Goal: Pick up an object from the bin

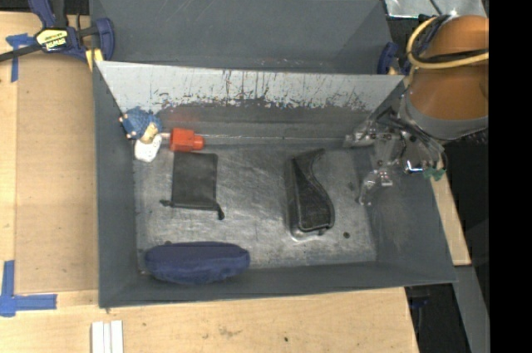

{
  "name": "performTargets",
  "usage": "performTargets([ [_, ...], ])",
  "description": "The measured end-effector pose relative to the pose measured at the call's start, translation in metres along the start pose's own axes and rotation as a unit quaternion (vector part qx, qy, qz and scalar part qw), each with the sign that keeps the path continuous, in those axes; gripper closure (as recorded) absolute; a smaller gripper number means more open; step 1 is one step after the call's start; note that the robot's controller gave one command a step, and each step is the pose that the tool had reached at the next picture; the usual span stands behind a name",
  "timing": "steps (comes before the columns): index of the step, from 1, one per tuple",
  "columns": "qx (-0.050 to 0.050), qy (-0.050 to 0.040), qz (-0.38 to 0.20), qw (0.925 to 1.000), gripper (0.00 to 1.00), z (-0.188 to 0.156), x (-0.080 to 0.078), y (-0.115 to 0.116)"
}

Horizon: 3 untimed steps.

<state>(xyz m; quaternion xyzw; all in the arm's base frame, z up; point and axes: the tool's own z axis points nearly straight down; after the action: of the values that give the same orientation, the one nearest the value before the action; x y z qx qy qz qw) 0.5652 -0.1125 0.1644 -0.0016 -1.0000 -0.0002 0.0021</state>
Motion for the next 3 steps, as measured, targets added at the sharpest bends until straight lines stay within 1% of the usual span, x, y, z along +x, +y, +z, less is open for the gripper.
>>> performTargets([
  [1, 0.003, -0.0099, -0.004, 0.9999, 0.0, 0.068, -0.053, 0.041],
  [2, 0.002, -0.011, -0.005, 0.9999, 1.0, 0.072, -0.052, 0.043],
  [3, 0.001, -0.0091, 0.0, 1.0, 1.0, -0.066, -0.063, 0.041],
])
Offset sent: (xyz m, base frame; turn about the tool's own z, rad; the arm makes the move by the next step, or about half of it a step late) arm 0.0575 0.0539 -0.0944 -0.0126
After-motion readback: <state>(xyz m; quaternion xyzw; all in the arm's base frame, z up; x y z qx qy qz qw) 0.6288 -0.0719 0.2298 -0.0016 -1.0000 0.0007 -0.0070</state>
